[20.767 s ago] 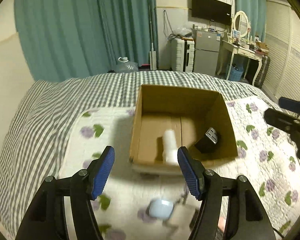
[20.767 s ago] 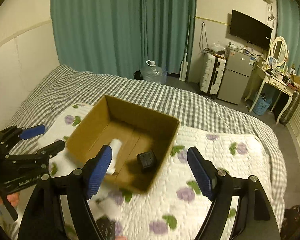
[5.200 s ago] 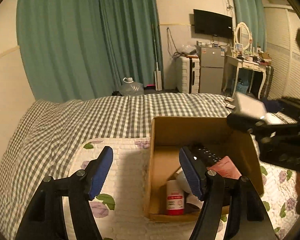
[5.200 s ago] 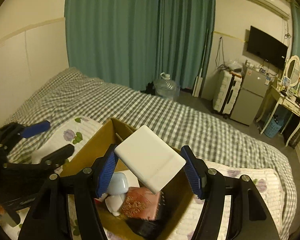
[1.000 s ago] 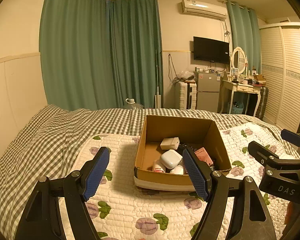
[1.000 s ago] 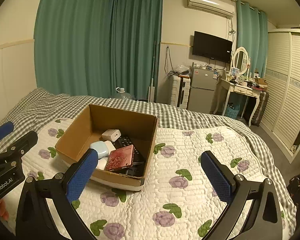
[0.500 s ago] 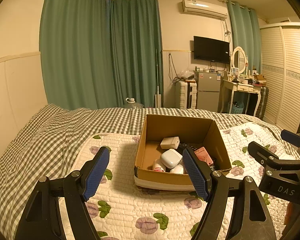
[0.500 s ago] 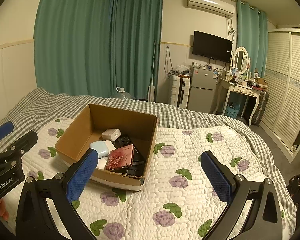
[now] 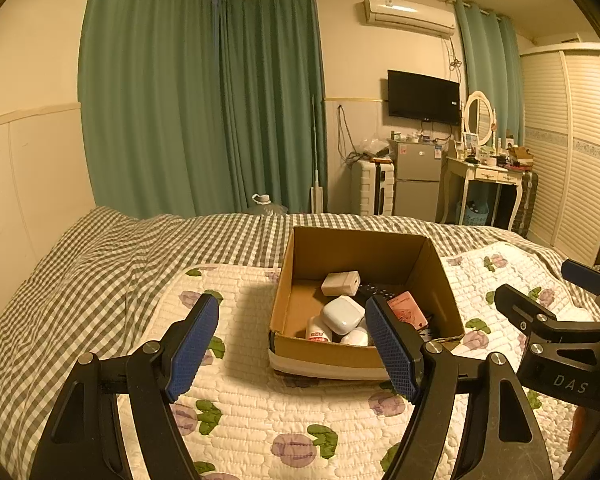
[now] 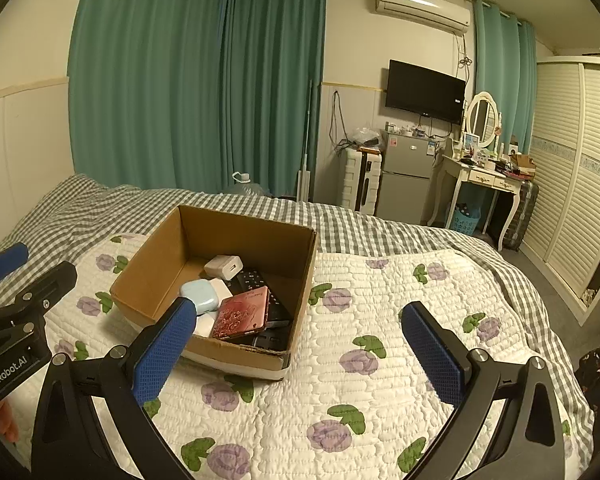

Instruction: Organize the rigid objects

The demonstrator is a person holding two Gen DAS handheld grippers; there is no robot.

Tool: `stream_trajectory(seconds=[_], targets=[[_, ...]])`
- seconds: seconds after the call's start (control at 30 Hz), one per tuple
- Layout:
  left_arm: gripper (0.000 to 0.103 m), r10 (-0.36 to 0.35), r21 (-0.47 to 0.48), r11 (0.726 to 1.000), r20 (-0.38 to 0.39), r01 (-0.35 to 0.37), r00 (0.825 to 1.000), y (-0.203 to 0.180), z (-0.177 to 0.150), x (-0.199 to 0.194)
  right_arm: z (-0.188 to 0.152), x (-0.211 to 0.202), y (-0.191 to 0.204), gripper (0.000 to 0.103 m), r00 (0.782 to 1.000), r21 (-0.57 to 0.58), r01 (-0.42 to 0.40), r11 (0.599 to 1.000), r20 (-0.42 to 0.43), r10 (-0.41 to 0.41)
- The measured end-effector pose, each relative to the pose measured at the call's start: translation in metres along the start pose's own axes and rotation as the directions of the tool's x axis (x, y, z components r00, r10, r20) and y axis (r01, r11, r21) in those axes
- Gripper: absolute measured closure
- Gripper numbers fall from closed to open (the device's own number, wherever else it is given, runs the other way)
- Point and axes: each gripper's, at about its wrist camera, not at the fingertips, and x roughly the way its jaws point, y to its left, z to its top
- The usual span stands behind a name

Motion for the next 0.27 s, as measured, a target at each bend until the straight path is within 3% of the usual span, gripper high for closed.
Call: stream_trajectory(seconds=[0.27], targets=[[0.024,-0.010,0.003,1.000,-0.007,0.010,1.000,-0.0007,-0.0012,0.0017,-0.0003,0.0021,0.0000,0.000,1.000,0.005,0.004,1.000,-0.008,-0.004]])
